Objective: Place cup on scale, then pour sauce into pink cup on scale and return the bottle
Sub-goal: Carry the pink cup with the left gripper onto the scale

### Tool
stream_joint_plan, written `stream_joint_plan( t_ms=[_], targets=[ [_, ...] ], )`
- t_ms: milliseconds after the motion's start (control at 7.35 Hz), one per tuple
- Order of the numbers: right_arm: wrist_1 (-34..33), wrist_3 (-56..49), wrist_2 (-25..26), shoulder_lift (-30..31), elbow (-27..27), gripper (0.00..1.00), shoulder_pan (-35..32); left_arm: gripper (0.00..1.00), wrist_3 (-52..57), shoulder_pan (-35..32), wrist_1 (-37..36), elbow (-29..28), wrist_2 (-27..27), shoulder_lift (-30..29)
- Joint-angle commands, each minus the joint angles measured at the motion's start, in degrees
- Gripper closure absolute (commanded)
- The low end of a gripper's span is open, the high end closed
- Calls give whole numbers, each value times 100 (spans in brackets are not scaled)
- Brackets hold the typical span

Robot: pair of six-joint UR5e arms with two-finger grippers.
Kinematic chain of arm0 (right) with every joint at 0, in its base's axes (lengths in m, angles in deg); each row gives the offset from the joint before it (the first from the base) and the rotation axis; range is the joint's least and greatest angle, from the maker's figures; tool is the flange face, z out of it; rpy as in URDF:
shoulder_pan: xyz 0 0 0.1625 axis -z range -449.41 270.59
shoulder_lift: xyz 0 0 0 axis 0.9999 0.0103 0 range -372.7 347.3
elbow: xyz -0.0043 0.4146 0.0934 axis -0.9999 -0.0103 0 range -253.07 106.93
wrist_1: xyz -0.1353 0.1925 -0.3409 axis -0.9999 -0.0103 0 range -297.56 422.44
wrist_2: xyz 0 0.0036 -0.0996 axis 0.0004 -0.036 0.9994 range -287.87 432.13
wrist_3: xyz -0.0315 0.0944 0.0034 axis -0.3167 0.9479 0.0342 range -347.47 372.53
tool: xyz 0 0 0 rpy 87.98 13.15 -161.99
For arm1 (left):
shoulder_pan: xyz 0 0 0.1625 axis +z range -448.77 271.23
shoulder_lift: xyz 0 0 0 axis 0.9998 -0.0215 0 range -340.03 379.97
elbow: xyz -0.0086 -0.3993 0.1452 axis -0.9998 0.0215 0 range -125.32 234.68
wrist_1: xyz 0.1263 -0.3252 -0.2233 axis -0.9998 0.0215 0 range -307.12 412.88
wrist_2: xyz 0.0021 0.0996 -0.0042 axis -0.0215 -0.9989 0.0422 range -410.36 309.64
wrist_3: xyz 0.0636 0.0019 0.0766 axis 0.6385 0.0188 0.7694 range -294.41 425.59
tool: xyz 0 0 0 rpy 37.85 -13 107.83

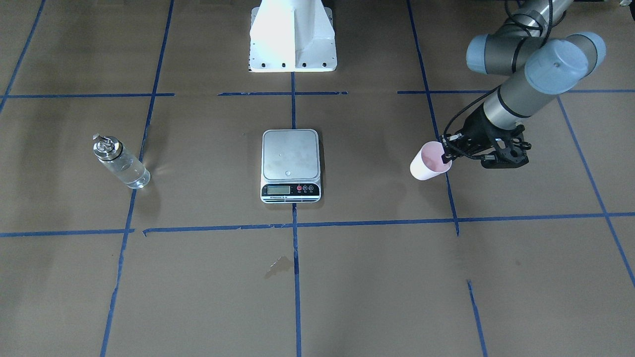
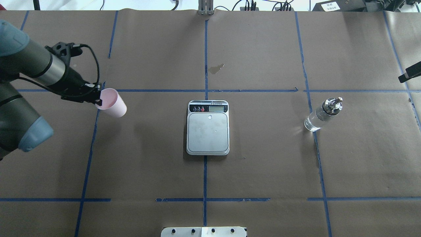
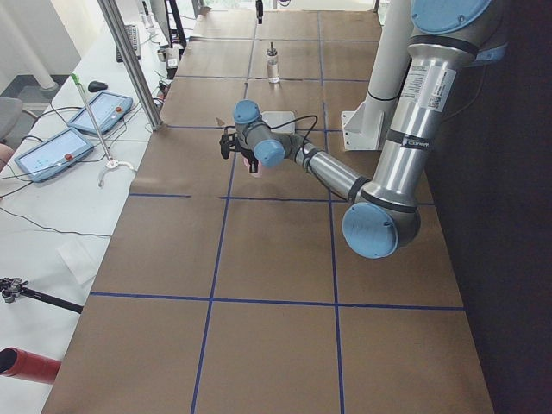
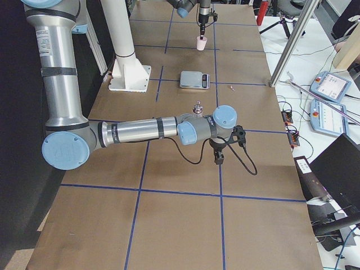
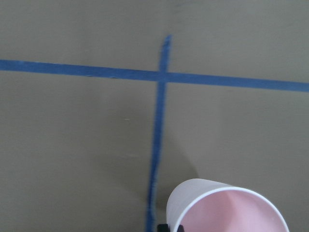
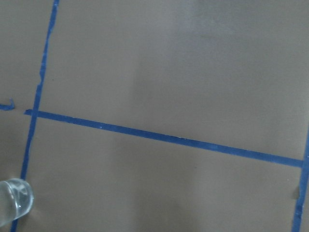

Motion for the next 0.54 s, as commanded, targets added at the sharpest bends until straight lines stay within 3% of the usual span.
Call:
stream_joint_plan(
  t_ms=[0, 136, 408],
  targets=[
    [815, 1010, -192, 56, 161, 0, 257, 100, -1601, 638, -370, -54, -67, -1280],
    [1716, 2088, -183, 73, 170, 0, 546, 100, -1991, 999, -379, -394, -442, -1912],
    [3161, 3334, -157, 327, 162, 0, 786, 100, -2197, 1642, -449, -687, -1374, -2217]
  ],
)
